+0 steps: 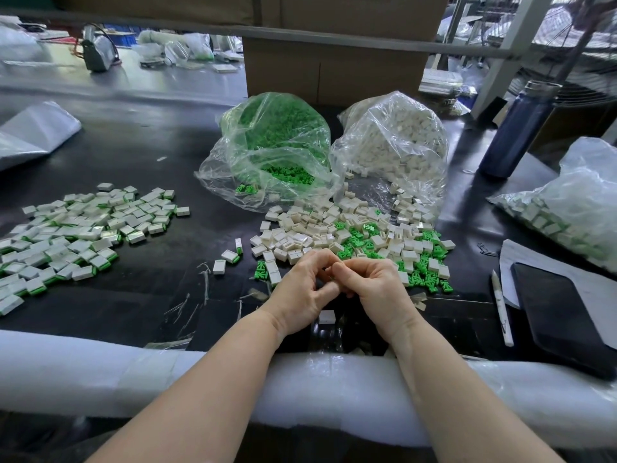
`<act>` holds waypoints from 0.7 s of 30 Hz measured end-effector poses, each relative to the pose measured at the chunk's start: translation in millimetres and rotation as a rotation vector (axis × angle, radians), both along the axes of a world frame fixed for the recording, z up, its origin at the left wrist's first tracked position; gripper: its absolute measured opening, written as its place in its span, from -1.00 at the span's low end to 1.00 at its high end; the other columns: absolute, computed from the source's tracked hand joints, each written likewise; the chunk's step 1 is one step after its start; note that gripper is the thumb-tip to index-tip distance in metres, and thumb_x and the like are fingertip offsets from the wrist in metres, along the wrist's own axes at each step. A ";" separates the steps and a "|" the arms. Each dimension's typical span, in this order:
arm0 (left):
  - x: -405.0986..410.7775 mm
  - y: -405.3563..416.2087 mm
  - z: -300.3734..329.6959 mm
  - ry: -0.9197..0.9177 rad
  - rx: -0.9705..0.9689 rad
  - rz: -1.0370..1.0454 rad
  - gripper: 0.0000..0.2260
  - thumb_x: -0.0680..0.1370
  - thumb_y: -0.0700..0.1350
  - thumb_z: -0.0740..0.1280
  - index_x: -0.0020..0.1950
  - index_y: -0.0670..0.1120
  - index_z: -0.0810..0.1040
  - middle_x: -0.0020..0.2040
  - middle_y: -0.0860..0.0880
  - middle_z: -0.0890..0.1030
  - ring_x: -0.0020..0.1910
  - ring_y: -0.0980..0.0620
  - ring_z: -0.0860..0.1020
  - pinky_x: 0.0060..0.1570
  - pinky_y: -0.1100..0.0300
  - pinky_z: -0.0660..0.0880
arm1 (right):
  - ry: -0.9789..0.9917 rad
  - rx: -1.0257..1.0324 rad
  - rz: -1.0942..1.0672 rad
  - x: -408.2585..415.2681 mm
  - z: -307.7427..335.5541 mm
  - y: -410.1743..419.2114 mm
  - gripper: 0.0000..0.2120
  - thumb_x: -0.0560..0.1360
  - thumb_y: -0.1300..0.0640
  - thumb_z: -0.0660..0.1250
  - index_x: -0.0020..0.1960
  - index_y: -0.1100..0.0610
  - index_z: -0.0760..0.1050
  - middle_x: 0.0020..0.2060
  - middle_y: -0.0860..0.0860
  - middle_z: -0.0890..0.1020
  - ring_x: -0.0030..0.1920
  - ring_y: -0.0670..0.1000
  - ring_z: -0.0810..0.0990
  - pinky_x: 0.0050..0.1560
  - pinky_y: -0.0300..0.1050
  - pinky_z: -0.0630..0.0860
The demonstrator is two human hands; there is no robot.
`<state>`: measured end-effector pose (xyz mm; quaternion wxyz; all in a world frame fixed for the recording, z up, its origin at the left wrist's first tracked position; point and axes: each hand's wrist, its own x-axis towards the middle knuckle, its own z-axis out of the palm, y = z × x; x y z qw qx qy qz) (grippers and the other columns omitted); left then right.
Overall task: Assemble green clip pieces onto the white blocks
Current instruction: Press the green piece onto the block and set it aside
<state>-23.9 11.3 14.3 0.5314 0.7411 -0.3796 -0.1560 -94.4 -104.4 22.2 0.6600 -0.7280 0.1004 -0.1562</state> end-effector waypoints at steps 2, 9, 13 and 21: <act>-0.3 0.1 0.1 0.008 -0.005 -0.002 -0.82 0.49 -0.32 0.29 -0.09 -0.03 0.46 -0.05 -0.10 0.49 -0.16 0.07 0.46 -0.08 0.29 0.43 | 0.000 0.013 0.001 -0.6 0.5 0.4 -0.85 0.48 0.26 0.36 -0.23 0.13 0.66 -0.39 0.12 0.61 -0.41 -0.13 0.50 -0.38 -0.34 0.43; -1.0 0.6 1.0 0.011 -0.011 -0.010 -0.81 0.50 -0.31 0.30 -0.11 0.00 0.46 -0.04 -0.10 0.50 -0.16 0.07 0.47 -0.09 0.29 0.45 | -0.013 0.034 0.002 -1.2 1.8 1.3 -0.82 0.47 0.28 0.35 -0.27 0.13 0.65 -0.49 -0.03 0.59 -0.47 -0.19 0.49 -0.41 -0.36 0.42; -1.2 0.4 1.4 0.012 -0.009 -0.017 -0.82 0.51 -0.30 0.29 -0.10 -0.01 0.46 -0.03 -0.12 0.51 -0.14 0.03 0.49 -0.07 0.26 0.47 | -0.015 0.032 0.000 -1.0 0.6 0.6 -0.80 0.47 0.26 0.36 -0.29 0.10 0.66 -0.47 0.03 0.60 -0.45 -0.15 0.50 -0.40 -0.33 0.43; -1.4 0.1 1.9 0.023 -0.024 -0.018 -0.84 0.51 -0.30 0.30 -0.11 -0.03 0.45 -0.01 -0.22 0.52 -0.03 -0.20 0.53 0.06 -0.02 0.50 | -0.013 0.027 0.022 -0.3 0.0 0.1 -0.83 0.47 0.23 0.36 -0.24 0.09 0.67 -0.36 0.13 0.63 -0.38 -0.11 0.51 -0.35 -0.34 0.44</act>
